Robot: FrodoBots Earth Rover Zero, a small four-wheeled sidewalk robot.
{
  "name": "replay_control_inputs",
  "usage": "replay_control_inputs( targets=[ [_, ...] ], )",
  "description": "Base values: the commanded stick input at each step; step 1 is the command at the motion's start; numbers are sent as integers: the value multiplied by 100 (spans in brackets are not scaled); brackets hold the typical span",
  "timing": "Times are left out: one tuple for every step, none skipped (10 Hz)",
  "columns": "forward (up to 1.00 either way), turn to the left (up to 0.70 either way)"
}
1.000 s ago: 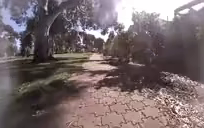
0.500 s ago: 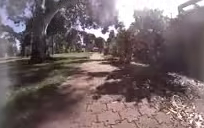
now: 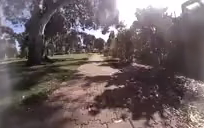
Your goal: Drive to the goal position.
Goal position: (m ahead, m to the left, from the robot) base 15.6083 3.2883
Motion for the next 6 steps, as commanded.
replay_control_inputs(
  targets=[
    [70,0],
    [70,0],
    [70,0],
    [70,0],
    [70,0],
    [70,0]
  ],
)
